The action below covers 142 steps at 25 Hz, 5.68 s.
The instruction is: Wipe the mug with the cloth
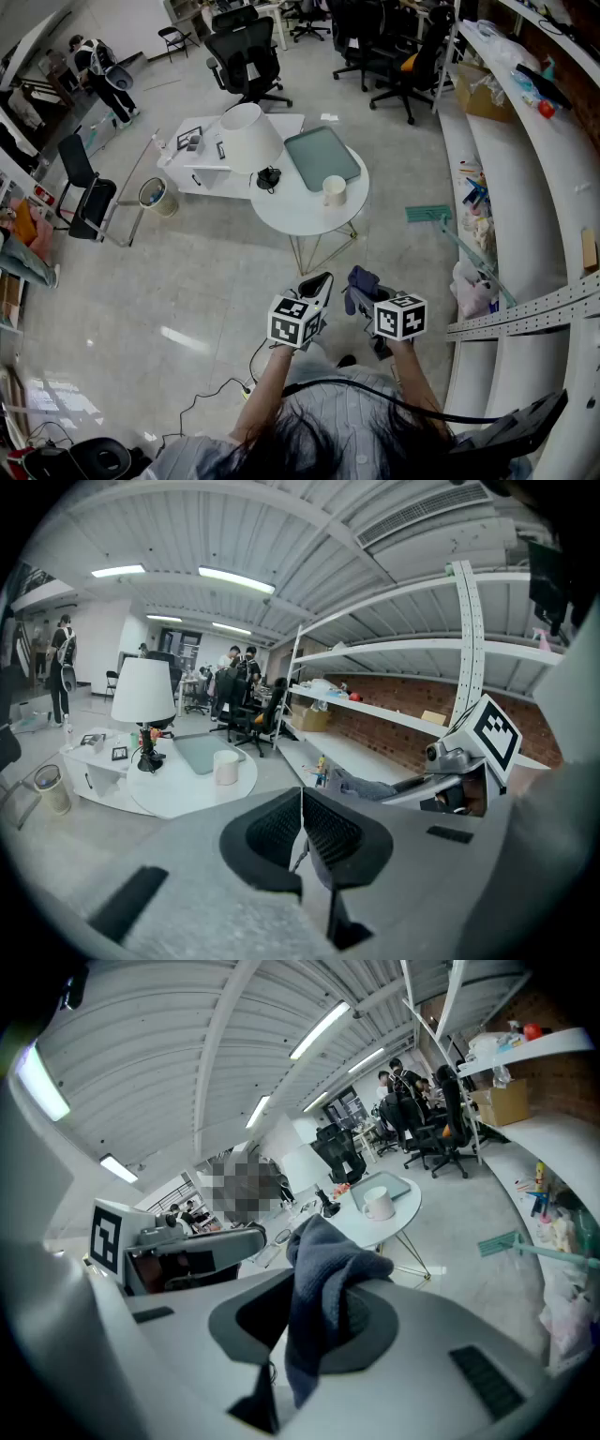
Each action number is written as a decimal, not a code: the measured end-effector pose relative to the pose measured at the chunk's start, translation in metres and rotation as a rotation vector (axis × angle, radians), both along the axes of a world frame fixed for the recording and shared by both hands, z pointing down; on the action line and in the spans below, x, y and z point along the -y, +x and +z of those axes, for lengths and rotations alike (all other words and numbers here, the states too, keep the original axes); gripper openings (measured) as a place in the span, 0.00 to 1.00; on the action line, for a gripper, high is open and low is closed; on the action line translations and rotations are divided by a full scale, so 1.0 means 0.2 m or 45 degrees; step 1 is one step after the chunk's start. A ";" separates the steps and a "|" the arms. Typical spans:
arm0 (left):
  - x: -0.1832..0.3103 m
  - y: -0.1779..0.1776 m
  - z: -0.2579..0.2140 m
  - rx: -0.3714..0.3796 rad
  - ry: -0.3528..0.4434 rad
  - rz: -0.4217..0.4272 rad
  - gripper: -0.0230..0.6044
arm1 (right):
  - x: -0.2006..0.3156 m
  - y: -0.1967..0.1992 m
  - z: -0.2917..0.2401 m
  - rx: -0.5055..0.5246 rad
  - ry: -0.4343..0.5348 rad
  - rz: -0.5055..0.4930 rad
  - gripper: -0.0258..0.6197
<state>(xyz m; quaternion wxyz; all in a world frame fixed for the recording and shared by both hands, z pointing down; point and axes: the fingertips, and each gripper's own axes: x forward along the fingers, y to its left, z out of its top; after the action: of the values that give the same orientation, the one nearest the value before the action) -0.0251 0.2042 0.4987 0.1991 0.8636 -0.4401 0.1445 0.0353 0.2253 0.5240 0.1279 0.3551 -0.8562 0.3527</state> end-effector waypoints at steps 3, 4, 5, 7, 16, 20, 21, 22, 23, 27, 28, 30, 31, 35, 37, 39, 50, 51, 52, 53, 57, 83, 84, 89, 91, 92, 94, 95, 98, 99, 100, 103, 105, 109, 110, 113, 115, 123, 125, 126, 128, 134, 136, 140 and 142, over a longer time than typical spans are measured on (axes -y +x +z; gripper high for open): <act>0.00 0.00 0.00 0.004 -0.004 0.002 0.07 | 0.00 0.01 0.00 0.000 -0.001 0.003 0.16; 0.00 0.00 0.01 0.004 -0.007 0.001 0.07 | 0.00 0.01 0.00 -0.001 -0.002 0.002 0.16; 0.00 0.01 0.01 0.005 -0.009 0.000 0.07 | -0.01 0.01 0.00 0.000 -0.003 -0.002 0.16; -0.01 0.01 0.01 0.006 -0.013 -0.002 0.07 | -0.02 0.01 0.00 -0.001 0.002 -0.020 0.16; -0.04 0.01 0.03 0.049 -0.035 0.008 0.07 | -0.03 -0.04 -0.01 -0.004 0.067 -0.122 0.16; -0.02 -0.02 0.02 0.050 -0.041 -0.003 0.07 | -0.02 -0.07 -0.02 -0.015 0.097 -0.173 0.16; -0.01 -0.02 0.03 0.050 -0.046 -0.006 0.07 | -0.01 -0.08 -0.02 -0.021 0.102 -0.183 0.16; 0.00 -0.02 0.04 0.050 -0.051 -0.006 0.07 | 0.00 -0.08 -0.02 -0.024 0.104 -0.188 0.16; 0.02 -0.02 0.05 0.050 -0.057 -0.004 0.07 | 0.01 -0.08 -0.02 -0.024 0.102 -0.188 0.16; 0.11 0.01 0.08 0.045 -0.074 0.012 0.07 | 0.10 -0.05 0.00 -0.033 0.090 -0.167 0.16; 0.13 0.01 0.09 0.039 -0.076 0.016 0.07 | 0.12 -0.04 0.01 -0.039 0.086 -0.158 0.16; 0.19 0.02 0.10 0.030 -0.080 0.028 0.07 | 0.19 -0.02 0.02 -0.046 0.077 -0.132 0.16; 0.23 0.02 0.11 0.029 -0.082 0.037 0.07 | 0.22 -0.01 0.03 -0.048 0.069 -0.117 0.16; 0.36 -0.01 0.15 0.043 -0.098 0.067 0.07 | 0.34 -0.01 0.08 -0.055 0.022 -0.077 0.16; 0.44 -0.05 0.17 0.047 -0.109 0.067 0.07 | 0.40 -0.03 0.11 -0.059 -0.004 -0.075 0.16; 0.53 -0.08 0.18 0.042 -0.126 0.061 0.07 | 0.47 -0.05 0.13 -0.066 -0.029 -0.076 0.16; 0.97 -0.22 0.25 0.016 -0.171 0.050 0.07 | 0.88 -0.13 0.17 -0.117 -0.119 -0.057 0.16; 1.00 -0.23 0.26 0.015 -0.181 0.047 0.07 | 0.91 -0.14 0.18 -0.121 -0.127 -0.055 0.16; 1.04 -0.25 0.29 0.014 -0.194 0.044 0.07 | 0.94 -0.15 0.19 -0.127 -0.137 -0.053 0.16; 1.07 -0.27 0.31 0.013 -0.206 0.041 0.07 | 0.97 -0.16 0.20 -0.132 -0.146 -0.051 0.16; 1.16 -0.31 0.37 0.022 -0.250 0.059 0.07 | 1.08 -0.19 0.24 -0.145 -0.182 -0.045 0.16; 1.50 -0.31 0.53 0.041 -0.402 0.083 0.07 | 1.59 -0.03 0.29 -0.175 -0.209 0.042 0.16; 1.52 -0.30 0.54 0.037 -0.407 0.058 0.07 | 1.61 -0.01 0.30 -0.179 -0.208 0.023 0.16; 1.63 -0.29 0.57 0.015 -0.456 -0.083 0.07 | 1.74 0.00 0.30 -0.198 -0.211 -0.118 0.16; 1.67 -0.29 0.59 0.020 -0.474 -0.147 0.07 | 1.79 0.00 0.31 -0.205 -0.210 -0.177 0.16; 1.68 -0.28 0.60 0.020 -0.485 -0.165 0.07 | 1.81 0.00 0.32 -0.209 -0.210 -0.205 0.16; 1.71 -0.26 0.63 0.023 -0.510 -0.179 0.07 | 1.86 0.00 0.34 -0.219 -0.209 -0.262 0.16; 1.72 -0.25 0.64 0.030 -0.524 -0.178 0.07 | 1.88 0.00 0.35 -0.229 -0.206 -0.292 0.16; 1.73 -0.23 0.70 0.085 -0.564 -0.159 0.08 | 1.93 0.00 0.39 -0.293 -0.177 -0.402 0.16; 1.74 -0.24 0.72 0.103 -0.578 -0.149 0.09 | 1.94 -0.01 0.40 -0.320 -0.160 -0.452 0.16; 1.74 -0.24 0.74 0.115 -0.591 -0.134 0.10 | 1.96 -0.03 0.41 -0.345 -0.142 -0.506 0.16; 1.75 -0.23 0.75 0.158 -0.635 -0.038 0.13 | 2.00 -0.08 0.45 -0.387 -0.107 -0.677 0.16; 1.75 -0.22 0.76 0.206 -0.660 0.046 0.16 | 2.01 -0.12 0.49 -0.393 -0.098 -0.785 0.16; 1.77 -0.21 0.81 0.292 -0.682 0.177 0.17 | 2.02 -0.17 0.56 -0.396 -0.084 -0.994 0.16; 1.77 -0.20 0.81 0.295 -0.685 0.199 0.17 | 2.02 -0.19 0.57 -0.396 -0.081 -1.041 0.16; 1.79 -0.20 0.80 0.306 -0.691 0.262 0.17 | 2.01 -0.22 0.60 -0.379 -0.083 -1.166 0.16; 1.80 -0.18 0.81 0.335 -0.691 0.323 0.17 | 2.00 -0.23 0.61 -0.355 -0.096 -1.225 0.16; 1.85 -0.13 0.91 0.426 -0.729 0.448 0.17 | 2.02 -0.27 0.64 -0.260 -0.208 -1.275 0.16; 1.86 -0.14 0.92 0.436 -0.742 0.426 0.17 | 2.02 -0.28 0.63 -0.239 -0.225 -1.253 0.16; 1.86 -0.12 0.93 0.428 -0.749 0.425 0.17 | 2.02 -0.28 0.63 -0.234 -0.227 -1.242 0.16; 1.85 -0.10 0.95 0.415 -0.752 0.414 0.16 | 2.01 -0.27 0.64 -0.226 -0.229 -1.216 0.16; 1.86 -0.11 0.96 0.384 -0.769 0.267 0.13 | 1.99 -0.26 0.64 -0.195 -0.236 -1.113 0.16; 1.87 -0.11 0.96 0.356 -0.769 0.204 0.13 | 1.99 -0.24 0.63 -0.180 -0.236 -1.056 0.16; 1.86 -0.16 0.95 0.347 -0.778 0.071 0.13 | 1.96 -0.21 0.63 -0.137 -0.248 -0.928 0.16; 1.86 -0.23 0.92 0.373 -0.788 -0.026 0.13 | 1.94 -0.20 0.63 -0.118 -0.258 -0.866 0.16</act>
<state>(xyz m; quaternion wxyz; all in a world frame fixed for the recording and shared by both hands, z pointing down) -0.0706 -0.1671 0.6834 0.3878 0.7278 -0.4078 0.3919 -0.0044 -0.1635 0.6491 0.3114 0.0508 -0.8794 0.3566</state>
